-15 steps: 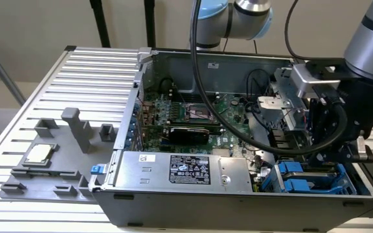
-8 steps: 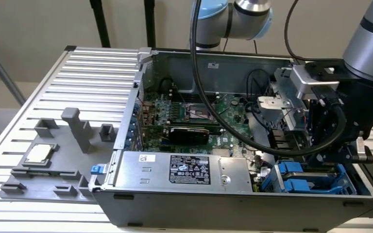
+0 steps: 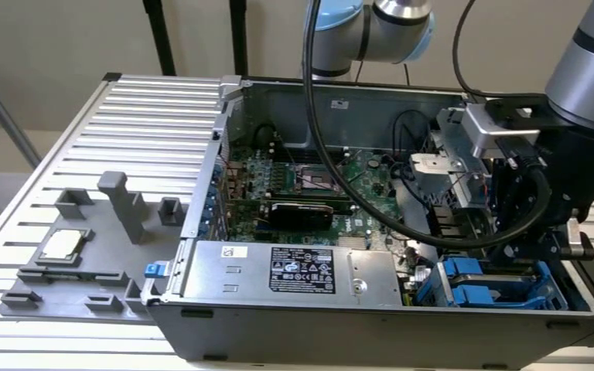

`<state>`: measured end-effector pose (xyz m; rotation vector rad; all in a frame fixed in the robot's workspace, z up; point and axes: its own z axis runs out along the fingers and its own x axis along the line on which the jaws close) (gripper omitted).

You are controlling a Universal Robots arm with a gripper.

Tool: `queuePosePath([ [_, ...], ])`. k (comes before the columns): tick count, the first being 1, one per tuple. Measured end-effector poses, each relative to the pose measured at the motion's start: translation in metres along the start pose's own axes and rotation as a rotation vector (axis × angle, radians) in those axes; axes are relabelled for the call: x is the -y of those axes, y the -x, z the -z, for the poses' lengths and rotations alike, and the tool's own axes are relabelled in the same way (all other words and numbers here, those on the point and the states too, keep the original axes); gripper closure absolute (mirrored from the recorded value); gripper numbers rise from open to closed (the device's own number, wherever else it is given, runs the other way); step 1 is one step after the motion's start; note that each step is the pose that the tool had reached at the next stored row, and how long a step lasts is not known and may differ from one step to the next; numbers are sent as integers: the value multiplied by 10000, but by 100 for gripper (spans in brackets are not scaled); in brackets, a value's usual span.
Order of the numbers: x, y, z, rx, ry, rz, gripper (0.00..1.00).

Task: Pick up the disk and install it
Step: 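Insert the second disk wire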

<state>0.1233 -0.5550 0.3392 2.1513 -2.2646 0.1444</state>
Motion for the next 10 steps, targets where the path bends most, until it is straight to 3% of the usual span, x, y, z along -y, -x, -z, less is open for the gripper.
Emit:
queuePosePath([
  [10,5,1,-4,8,1,1,100],
])
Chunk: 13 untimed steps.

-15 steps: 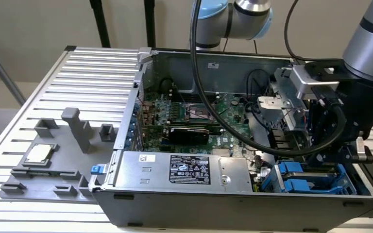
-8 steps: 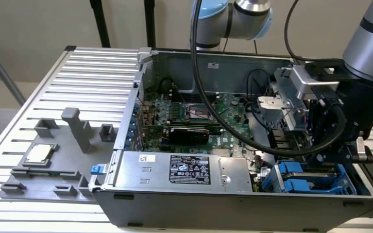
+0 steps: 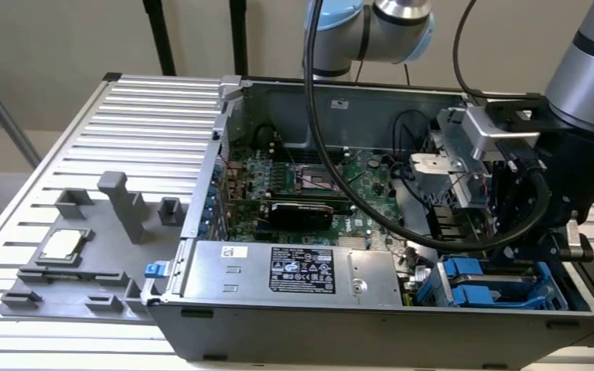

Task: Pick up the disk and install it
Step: 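Insert the second disk wire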

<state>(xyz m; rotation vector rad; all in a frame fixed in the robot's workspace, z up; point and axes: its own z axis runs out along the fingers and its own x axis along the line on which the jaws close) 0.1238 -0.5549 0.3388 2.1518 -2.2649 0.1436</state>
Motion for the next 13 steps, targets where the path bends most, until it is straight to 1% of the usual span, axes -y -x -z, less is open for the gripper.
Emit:
queuePosePath([
  [5,0,0,0,-8,-1,1,100],
  [13,-2,0,-46,-10,-1,0,100],
])
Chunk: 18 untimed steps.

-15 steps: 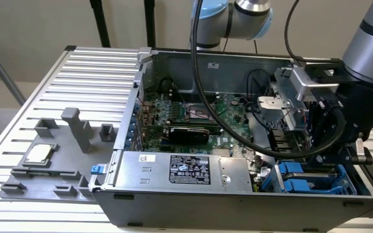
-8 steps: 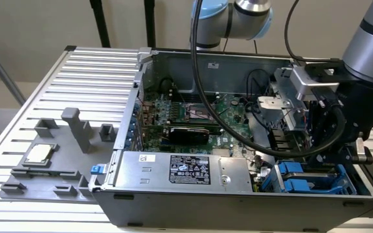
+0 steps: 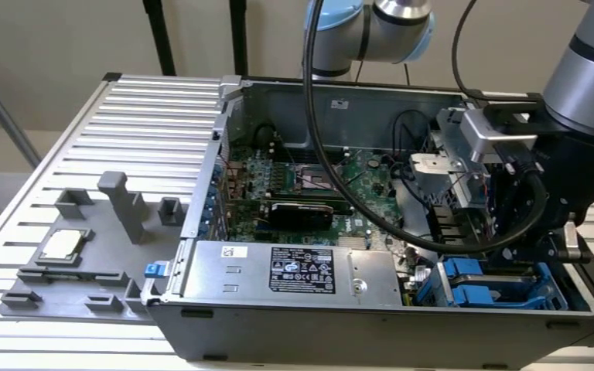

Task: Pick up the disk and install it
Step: 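Insert the second disk wire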

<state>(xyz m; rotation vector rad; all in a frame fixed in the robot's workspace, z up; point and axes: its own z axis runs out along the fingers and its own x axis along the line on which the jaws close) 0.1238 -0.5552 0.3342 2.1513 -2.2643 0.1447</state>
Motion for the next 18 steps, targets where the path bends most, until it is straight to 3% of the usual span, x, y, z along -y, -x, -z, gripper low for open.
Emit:
queuePosePath([
  [2,0,0,-3,3,0,0,100],
  [3,0,1,-7,14,1,-1,0],
  [6,0,-1,12,16,1,-2,0],
  [11,-10,-11,137,13,0,-1,0],
  [14,-74,-21,210,22,-10,-2,0],
  [18,-149,-26,229,28,-34,-5,0],
])
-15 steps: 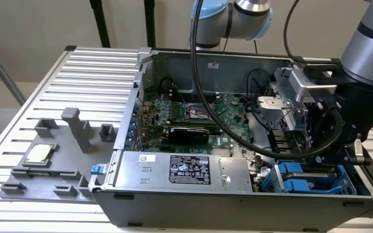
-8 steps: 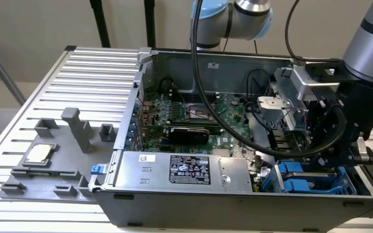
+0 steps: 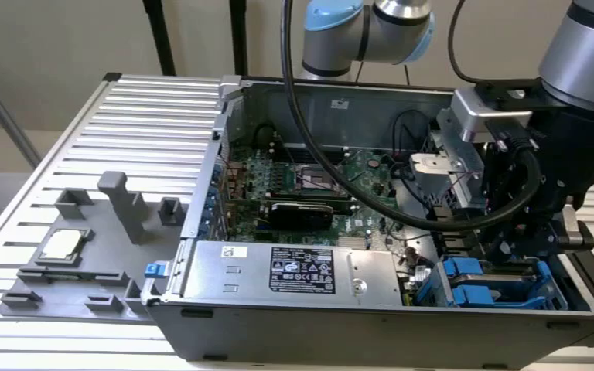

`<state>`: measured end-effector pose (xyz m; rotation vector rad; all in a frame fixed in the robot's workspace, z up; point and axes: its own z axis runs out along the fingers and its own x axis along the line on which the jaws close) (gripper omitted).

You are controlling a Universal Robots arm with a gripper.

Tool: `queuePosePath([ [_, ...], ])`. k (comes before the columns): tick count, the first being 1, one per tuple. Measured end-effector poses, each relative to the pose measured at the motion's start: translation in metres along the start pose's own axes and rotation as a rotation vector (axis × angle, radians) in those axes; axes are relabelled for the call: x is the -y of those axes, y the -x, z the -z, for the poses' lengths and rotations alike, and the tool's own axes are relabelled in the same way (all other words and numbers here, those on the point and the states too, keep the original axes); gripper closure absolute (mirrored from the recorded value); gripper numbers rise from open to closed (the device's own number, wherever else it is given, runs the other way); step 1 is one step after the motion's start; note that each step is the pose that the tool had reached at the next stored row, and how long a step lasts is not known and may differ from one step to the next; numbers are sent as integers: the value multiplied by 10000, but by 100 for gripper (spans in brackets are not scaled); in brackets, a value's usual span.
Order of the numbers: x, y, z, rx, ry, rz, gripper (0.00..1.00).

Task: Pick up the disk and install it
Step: 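Insert the second disk wire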

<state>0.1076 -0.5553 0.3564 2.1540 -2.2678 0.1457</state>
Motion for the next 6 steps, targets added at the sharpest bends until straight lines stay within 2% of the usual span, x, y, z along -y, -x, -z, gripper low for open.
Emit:
queuePosePath([
  [6,0,0,0,0,0,1,0],
])
